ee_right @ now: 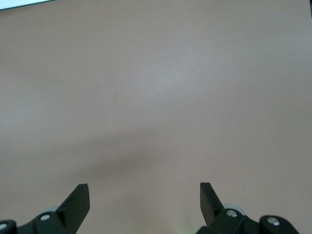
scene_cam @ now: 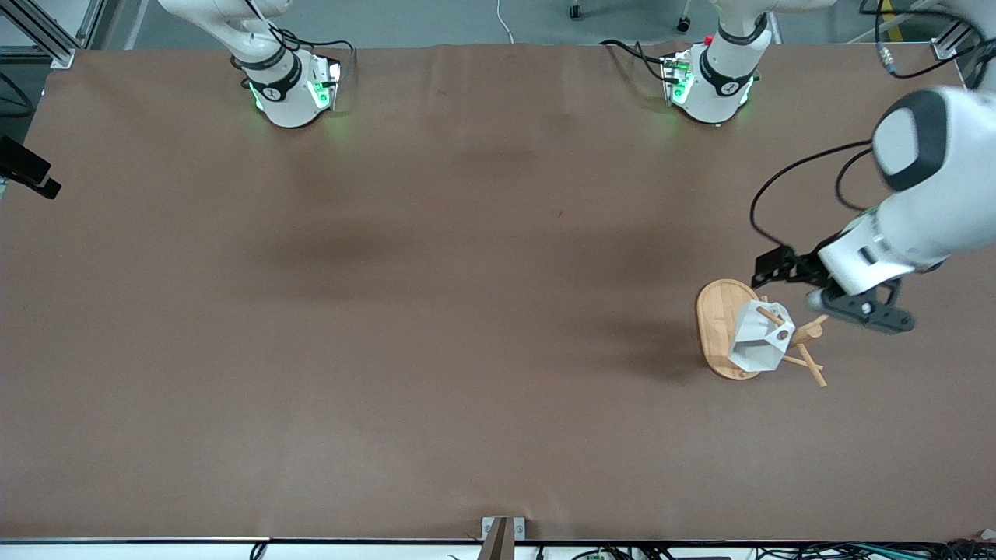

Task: Hang cup on rack
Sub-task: 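Open the left gripper and raise it away from the rack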

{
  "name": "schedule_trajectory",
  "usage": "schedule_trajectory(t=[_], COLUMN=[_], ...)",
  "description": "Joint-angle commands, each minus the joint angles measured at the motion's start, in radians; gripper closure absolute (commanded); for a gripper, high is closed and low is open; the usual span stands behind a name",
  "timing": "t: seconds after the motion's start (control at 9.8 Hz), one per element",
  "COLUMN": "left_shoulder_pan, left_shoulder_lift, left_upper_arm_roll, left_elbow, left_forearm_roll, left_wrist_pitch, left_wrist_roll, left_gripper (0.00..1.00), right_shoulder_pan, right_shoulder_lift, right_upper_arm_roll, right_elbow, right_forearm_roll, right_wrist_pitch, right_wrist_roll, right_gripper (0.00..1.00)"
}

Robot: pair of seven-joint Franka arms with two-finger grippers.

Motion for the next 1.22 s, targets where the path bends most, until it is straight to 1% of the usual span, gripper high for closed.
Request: schedule_trajectory(t=[0.0, 0.1, 0.31, 0.51, 0.61, 0.71, 0.92, 1.12], left_shoulder_pan=[0.007, 0.032, 0.036, 0.033, 0.031, 0.028, 0.026, 0.028], left_shoulder_lift=[-0.01, -0.021, -0.077, -0.146, -0.173, -0.218, -0.289, -0.299], left_upper_arm_roll=[0.042, 0.041, 0.038, 0.009, -0.016, -0.037, -0.058, -0.059], left_elbow=[0.141, 0.179, 0.183, 0.174, 0.155, 0.105, 0.013, -0.003], left_forearm_roll=[0.042, 0.086, 0.08, 0.135, 0.167, 0.212, 0.205, 0.183], left_wrist_pitch=[-0.187, -0.238, -0.281, -0.352, -0.387, -0.374, -0.314, -0.312], left_wrist_roll=[0.029, 0.051, 0.047, -0.069, -0.107, -0.125, -0.128, -0.139], left_gripper=[0.0, 0.0, 0.0, 0.0, 0.0, 0.0, 0.0, 0.0], right_shoulder_pan=[-0.013, -0.015, -0.016, -0.016, -0.016, -0.016, -0.013, -0.016], right_shoulder_lift=[0.003, 0.003, 0.003, 0.003, 0.003, 0.003, 0.003, 0.003], right_upper_arm_roll=[0.007, 0.006, 0.006, 0.004, 0.004, 0.004, 0.004, 0.004], right_elbow=[0.014, 0.011, 0.011, 0.011, 0.011, 0.011, 0.011, 0.009], right_forearm_roll=[0.01, 0.016, 0.016, 0.015, 0.016, 0.016, 0.016, 0.016], right_wrist_pitch=[0.0, -0.004, -0.012, -0.033, -0.035, -0.037, -0.037, -0.04], right_wrist_roll=[0.003, 0.004, -0.006, -0.011, -0.011, -0.011, -0.01, -0.01], right_gripper=[0.0, 0.0, 0.0, 0.0, 0.0, 0.0, 0.0, 0.0])
